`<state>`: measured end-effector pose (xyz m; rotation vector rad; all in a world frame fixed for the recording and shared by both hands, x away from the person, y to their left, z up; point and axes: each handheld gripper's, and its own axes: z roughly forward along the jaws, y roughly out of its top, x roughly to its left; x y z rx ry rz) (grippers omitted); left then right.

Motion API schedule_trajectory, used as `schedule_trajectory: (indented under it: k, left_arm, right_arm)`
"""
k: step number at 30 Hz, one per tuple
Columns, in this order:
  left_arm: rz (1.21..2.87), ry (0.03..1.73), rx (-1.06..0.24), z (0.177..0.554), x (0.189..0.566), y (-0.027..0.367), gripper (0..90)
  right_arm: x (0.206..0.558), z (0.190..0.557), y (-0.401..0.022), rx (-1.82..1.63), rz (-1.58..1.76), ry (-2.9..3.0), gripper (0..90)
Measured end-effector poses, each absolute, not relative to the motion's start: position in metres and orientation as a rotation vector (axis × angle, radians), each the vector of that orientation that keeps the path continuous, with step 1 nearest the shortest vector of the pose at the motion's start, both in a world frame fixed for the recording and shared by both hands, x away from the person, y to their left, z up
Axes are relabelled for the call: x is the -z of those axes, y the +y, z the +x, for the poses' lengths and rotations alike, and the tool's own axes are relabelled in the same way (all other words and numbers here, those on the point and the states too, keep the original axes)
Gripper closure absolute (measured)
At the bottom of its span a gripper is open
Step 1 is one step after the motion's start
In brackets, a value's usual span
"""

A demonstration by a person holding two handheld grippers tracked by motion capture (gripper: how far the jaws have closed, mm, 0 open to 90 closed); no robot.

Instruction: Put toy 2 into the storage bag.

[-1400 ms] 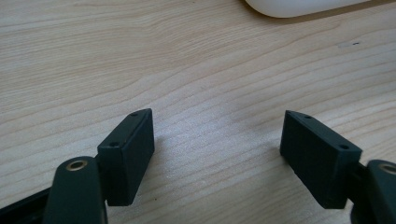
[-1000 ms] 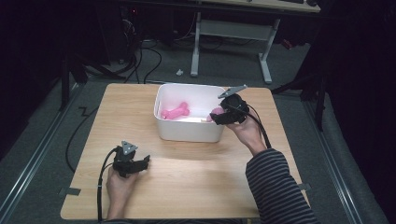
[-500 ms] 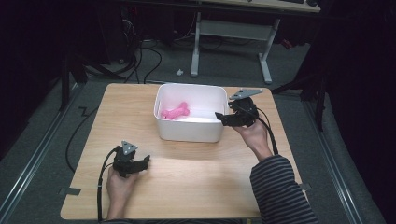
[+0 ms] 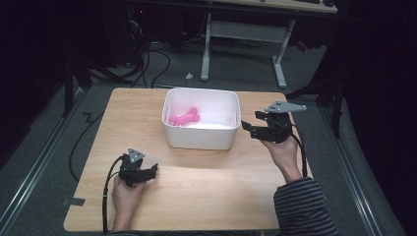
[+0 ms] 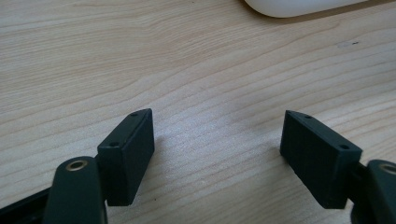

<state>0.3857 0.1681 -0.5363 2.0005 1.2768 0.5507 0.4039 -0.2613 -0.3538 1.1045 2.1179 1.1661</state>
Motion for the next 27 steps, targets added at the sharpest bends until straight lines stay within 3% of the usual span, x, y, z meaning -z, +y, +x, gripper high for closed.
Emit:
schedule_trajectory:
  k: [27]
  left_arm:
    - [2.0,1.277,-0.551,0.386,0.536,0.168,26.5]
  right_arm:
    - [0.377,0.347,-0.303,-1.245,1.173,1.997,36.5]
